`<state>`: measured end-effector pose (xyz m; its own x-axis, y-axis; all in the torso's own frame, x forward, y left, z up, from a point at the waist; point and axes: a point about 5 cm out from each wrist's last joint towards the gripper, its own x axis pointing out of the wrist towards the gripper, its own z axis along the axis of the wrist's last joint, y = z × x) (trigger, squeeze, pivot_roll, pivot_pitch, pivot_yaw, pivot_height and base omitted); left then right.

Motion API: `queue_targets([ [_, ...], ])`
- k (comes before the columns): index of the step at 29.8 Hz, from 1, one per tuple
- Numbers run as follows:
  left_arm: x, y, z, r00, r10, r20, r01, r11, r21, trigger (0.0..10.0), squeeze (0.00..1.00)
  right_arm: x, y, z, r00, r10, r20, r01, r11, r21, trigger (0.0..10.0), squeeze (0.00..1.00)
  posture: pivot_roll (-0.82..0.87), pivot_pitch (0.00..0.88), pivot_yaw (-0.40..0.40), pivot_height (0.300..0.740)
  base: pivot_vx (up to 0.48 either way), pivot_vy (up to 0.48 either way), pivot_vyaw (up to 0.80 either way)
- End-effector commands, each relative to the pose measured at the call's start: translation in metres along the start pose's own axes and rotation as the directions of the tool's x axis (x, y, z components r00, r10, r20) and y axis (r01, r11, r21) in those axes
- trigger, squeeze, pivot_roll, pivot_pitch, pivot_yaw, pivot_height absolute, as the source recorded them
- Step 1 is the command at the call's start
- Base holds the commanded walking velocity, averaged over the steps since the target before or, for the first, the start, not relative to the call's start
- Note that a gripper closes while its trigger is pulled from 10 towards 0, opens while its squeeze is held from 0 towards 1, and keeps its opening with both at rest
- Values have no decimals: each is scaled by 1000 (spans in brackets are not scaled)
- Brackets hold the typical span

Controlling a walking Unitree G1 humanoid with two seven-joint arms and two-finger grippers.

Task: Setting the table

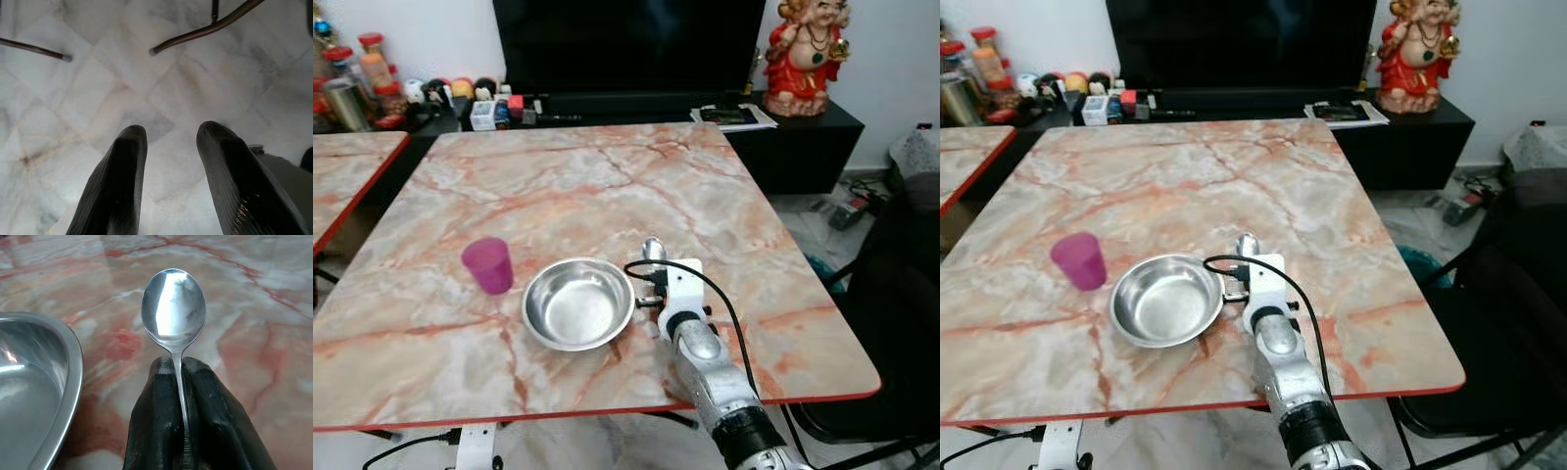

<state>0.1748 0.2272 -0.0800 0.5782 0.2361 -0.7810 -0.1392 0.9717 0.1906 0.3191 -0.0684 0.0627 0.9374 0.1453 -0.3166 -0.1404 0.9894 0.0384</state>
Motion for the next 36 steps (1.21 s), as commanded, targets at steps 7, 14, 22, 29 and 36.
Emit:
queue_targets([
  [7,-2,6,-9,1000,9,-10,-9,1000,-8,10000,0,-6,-3,-11,999,-37,-26,37,999,-7,10000,0,0,0,14,740,0,0,0],
  [14,-3,7,-11,1000,11,-13,-12,1000,-6,10000,0,-5,-6,-12,998,-54,-33,53,999,-12,10000,0,1,0,14,740,0,0,0],
  [22,-1,6,-6,1000,10,-6,-10,1000,-5,10000,0,-2,-15,-11,995,-89,-34,88,996,-32,10000,0,-2,0,16,740,0,0,0],
  [29,-1,4,-5,1000,5,-7,-5,1000,-5,10000,0,-1,-16,-12,995,-96,-42,94,995,-44,10000,0,0,0,12,740,0,0,0],
  [36,-1,3,-4,1000,3,-10,-3,1000,-8,10000,0,0,-17,-12,994,-96,-45,93,994,-49,10000,0,-1,0,10,740,0,0,0],
])
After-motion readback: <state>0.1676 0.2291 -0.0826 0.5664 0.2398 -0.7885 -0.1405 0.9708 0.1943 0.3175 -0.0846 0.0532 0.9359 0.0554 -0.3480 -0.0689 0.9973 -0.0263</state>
